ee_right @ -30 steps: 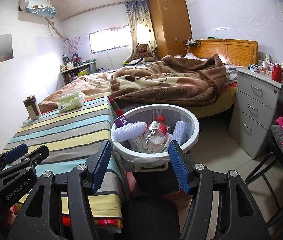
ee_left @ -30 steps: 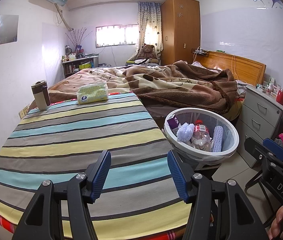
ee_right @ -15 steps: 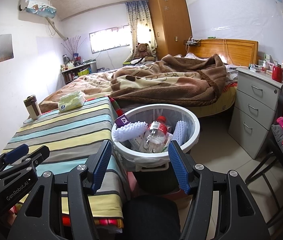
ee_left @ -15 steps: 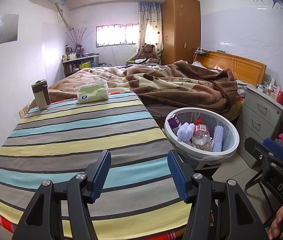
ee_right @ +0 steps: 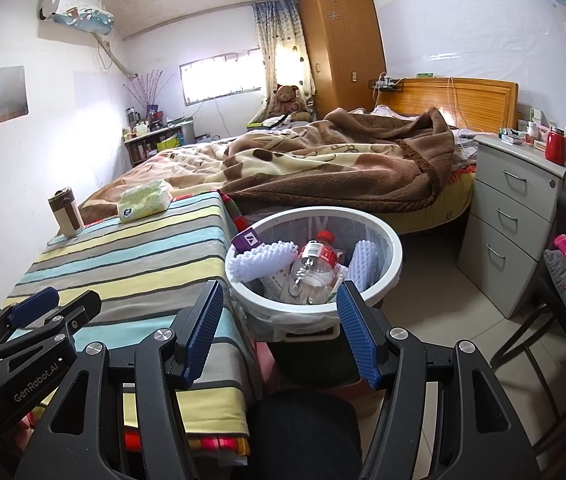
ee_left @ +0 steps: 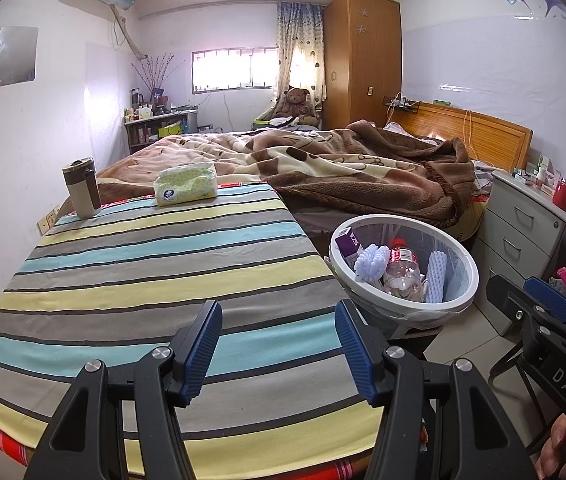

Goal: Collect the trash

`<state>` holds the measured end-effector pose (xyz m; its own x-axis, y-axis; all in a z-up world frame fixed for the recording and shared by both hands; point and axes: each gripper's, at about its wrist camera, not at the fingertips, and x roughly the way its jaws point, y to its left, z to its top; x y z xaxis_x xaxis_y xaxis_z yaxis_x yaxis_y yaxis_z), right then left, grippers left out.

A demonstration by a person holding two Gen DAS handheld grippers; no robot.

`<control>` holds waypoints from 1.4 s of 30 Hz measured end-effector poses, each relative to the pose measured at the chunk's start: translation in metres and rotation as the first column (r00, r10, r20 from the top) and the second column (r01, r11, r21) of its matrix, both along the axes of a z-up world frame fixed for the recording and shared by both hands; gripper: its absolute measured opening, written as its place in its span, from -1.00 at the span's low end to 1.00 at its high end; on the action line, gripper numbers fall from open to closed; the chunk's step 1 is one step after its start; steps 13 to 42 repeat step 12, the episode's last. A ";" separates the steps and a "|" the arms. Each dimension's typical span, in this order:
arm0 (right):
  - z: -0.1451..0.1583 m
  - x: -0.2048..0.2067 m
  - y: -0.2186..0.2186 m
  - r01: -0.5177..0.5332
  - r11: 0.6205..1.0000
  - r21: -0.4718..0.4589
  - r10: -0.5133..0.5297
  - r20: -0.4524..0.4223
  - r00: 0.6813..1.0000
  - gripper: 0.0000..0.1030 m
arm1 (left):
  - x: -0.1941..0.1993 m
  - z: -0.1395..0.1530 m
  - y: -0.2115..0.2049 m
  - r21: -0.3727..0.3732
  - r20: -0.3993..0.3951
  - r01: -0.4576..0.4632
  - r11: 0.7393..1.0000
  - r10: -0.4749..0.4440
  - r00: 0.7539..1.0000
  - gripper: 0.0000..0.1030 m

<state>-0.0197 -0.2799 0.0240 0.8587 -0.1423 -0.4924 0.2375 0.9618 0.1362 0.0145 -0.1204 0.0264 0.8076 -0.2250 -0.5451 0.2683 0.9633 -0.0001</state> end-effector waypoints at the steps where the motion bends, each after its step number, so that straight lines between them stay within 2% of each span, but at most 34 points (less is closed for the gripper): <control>1: 0.000 0.000 0.000 0.001 1.000 0.000 -0.001 0.000 1.000 0.18 | 0.000 0.000 0.000 0.000 0.000 0.001 1.000 -0.001 1.000 0.13; 42: 0.000 0.000 0.000 0.000 1.000 0.000 0.000 -0.001 1.000 0.18 | -0.001 0.000 0.001 -0.002 -0.002 -0.013 1.000 0.013 1.000 0.14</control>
